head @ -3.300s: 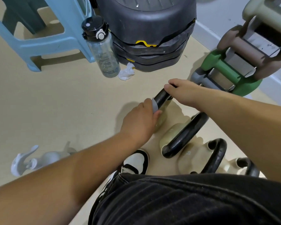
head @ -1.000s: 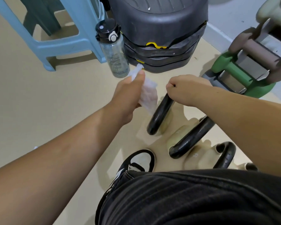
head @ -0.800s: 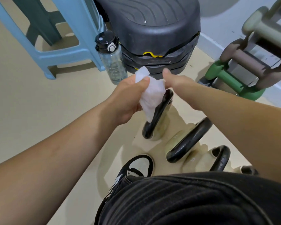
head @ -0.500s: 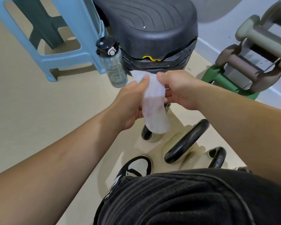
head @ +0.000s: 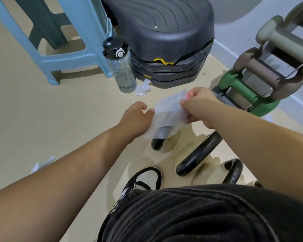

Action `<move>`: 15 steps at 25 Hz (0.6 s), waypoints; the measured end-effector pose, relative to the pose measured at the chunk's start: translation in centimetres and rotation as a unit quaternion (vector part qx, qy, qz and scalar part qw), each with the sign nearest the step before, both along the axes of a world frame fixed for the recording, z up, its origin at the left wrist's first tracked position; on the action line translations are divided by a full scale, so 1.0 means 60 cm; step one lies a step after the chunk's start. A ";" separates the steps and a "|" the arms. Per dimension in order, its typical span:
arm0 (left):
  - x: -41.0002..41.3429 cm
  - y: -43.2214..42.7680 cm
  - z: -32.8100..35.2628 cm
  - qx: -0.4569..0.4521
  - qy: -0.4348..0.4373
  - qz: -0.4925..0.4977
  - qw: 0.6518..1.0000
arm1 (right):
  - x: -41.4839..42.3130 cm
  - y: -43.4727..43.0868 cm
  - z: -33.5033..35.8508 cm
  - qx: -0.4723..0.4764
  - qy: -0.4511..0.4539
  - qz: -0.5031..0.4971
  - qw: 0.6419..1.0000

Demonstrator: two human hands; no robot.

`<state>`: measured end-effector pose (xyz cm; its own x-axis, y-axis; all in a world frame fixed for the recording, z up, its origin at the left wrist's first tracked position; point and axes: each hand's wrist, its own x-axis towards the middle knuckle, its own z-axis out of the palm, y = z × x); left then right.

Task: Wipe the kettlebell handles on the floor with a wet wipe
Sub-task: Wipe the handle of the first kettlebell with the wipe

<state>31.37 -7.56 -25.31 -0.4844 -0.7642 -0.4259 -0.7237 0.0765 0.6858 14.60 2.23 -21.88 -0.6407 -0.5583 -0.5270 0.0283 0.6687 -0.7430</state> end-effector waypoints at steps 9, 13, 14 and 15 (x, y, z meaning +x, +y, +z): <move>-0.098 0.069 -0.018 -0.038 -0.058 -0.131 0.989 | -0.017 0.012 -0.028 0.065 0.088 0.005 0.994; -0.098 0.043 -0.025 0.127 0.011 -0.105 0.986 | -0.019 0.013 -0.034 0.013 0.123 0.065 0.990; -0.088 0.041 -0.020 0.190 0.047 -0.082 0.977 | -0.016 0.012 -0.036 0.007 0.105 0.094 0.990; -0.077 0.045 -0.020 0.201 0.068 -0.076 0.974 | -0.014 0.009 -0.038 0.011 0.086 0.121 0.989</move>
<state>26.73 -4.84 -26.54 -0.6527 -0.4636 -0.5992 -0.6246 -0.1183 0.7719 13.74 2.78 -24.17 -0.5714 -0.6956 -0.4354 -0.2600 0.6567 -0.7079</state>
